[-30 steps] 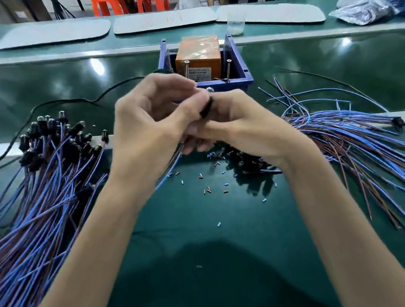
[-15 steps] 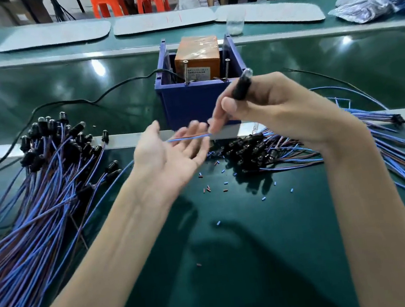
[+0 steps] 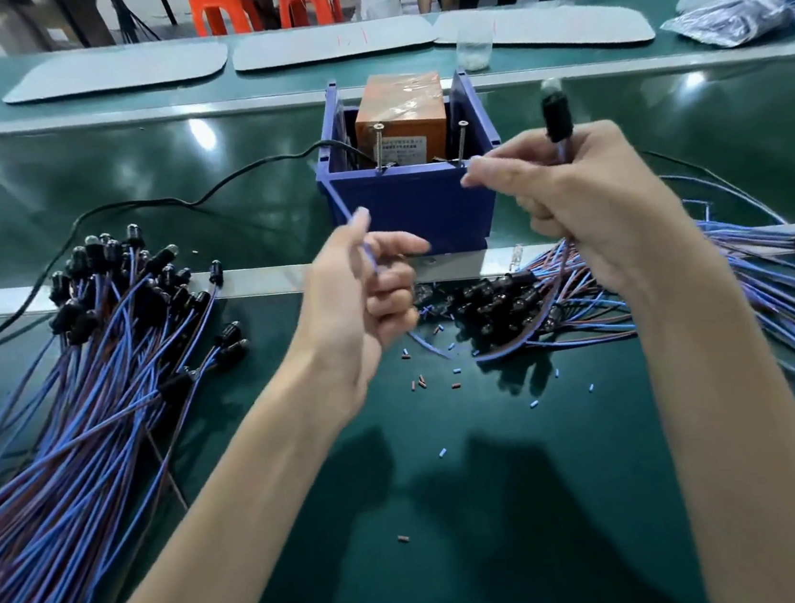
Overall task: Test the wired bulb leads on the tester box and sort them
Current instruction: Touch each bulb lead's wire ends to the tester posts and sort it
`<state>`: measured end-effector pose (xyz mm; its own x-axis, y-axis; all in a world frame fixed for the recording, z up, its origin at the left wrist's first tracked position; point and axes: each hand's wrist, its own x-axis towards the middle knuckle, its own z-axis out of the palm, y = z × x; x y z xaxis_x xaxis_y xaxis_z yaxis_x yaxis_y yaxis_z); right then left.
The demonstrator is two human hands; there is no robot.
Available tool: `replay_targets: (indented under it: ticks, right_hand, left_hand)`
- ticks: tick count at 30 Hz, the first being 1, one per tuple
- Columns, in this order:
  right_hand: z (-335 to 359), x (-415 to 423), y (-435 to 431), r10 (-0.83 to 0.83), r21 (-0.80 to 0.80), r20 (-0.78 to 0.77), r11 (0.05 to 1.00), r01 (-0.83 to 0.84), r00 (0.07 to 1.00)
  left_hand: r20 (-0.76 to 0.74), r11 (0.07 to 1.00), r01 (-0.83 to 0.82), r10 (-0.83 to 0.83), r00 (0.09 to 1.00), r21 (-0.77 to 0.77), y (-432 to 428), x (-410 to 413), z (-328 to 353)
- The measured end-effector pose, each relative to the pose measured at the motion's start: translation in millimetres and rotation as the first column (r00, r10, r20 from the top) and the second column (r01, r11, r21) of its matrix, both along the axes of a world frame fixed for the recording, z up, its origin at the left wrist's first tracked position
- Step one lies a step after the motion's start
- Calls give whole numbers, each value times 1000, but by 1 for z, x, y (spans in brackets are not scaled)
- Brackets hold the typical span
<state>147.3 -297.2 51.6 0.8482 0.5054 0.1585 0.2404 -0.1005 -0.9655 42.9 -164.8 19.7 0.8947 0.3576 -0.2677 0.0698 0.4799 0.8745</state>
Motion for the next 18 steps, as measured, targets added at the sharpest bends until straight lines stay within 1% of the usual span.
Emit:
replay_targets:
  ticks: [3, 7, 10, 13, 18]
  right_hand:
    - [-4, -5, 12, 78, -57, -29, 995, -80, 997]
    - [-8, -7, 16, 127, -64, -64, 989, -132, 990]
    - [-8, -7, 17, 124, -32, -81, 991, -127, 989]
    - [-7, -8, 16, 138, 45, -106, 990, -134, 985]
    - [-5, -16, 23, 161, 120, -64, 981, -153, 985]
  left_hand:
    - [-20, 986, 157, -156, 988, 49, -4, 0, -6]
    - [-52, 954, 256, -250, 967, 156, -5, 0, -8]
    - [-87, 938, 289, -277, 957, 192, -6, -2, -7]
    - [-135, 922, 299, -273, 953, 247, -7, -2, -8]
    - [-256, 864, 364, -286, 923, 348, -10, -1, -11]
